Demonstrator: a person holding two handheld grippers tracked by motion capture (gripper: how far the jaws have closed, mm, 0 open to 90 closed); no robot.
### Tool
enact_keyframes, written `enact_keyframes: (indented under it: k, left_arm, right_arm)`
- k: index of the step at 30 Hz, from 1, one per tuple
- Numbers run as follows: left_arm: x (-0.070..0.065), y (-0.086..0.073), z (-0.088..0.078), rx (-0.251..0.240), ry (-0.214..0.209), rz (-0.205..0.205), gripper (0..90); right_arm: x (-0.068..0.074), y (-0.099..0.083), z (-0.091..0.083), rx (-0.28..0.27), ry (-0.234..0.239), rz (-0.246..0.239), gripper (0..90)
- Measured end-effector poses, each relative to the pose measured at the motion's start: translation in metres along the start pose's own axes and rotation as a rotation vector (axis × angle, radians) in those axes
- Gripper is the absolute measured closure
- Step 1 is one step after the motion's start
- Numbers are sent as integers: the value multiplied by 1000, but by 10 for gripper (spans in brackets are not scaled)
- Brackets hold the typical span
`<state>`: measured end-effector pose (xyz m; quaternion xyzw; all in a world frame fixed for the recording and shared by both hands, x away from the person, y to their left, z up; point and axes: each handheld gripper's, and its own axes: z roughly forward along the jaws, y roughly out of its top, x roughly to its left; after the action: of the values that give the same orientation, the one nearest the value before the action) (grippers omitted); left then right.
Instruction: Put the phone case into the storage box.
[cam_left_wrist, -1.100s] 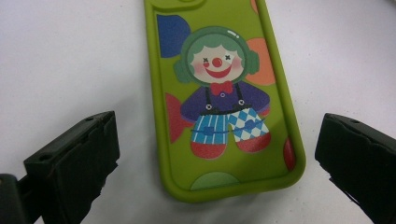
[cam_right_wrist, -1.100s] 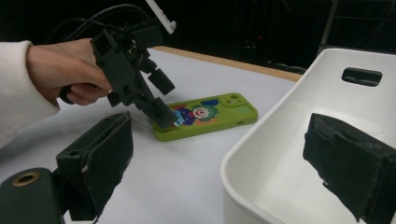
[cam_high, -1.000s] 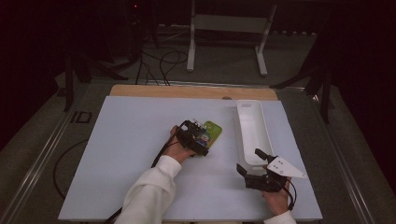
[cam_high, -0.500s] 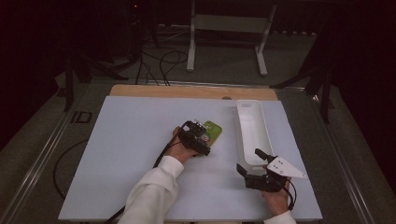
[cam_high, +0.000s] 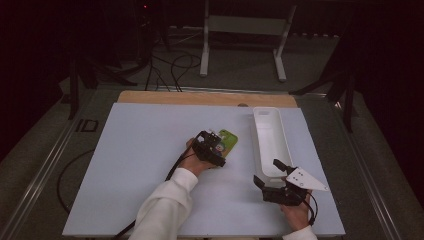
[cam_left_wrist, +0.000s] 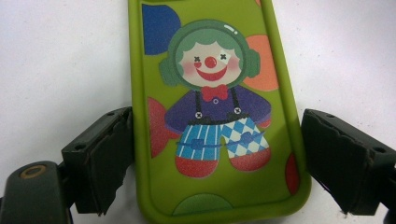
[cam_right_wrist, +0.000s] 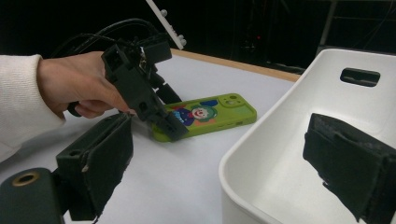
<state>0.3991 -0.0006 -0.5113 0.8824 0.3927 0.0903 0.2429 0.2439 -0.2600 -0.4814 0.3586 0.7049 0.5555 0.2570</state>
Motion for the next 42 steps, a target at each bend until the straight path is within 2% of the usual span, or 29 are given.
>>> enact_keyframes:
  k: [13, 17, 20, 26, 42]
  left_arm:
    - [-3, 3, 0, 30, 17, 26, 138]
    - [-4, 2, -1, 19, 23, 36, 157]
    - [-7, 2, -2, 13, 46, 53, 161]
    - [0, 3, -13, -30, 60, 21, 162]
    - [3, -1, -57, -156, 106, 43, 162]
  right_arm:
    - [0, 0, 1, 0, 1, 1, 84]
    - [0, 0, 0, 0, 2, 2, 85]
    - [-1, 0, 0, 0, -1, 3, 85]
    - [-1, 0, -1, 0, -5, 4, 84]
    - [-2, 1, -1, 4, -10, 14, 84]
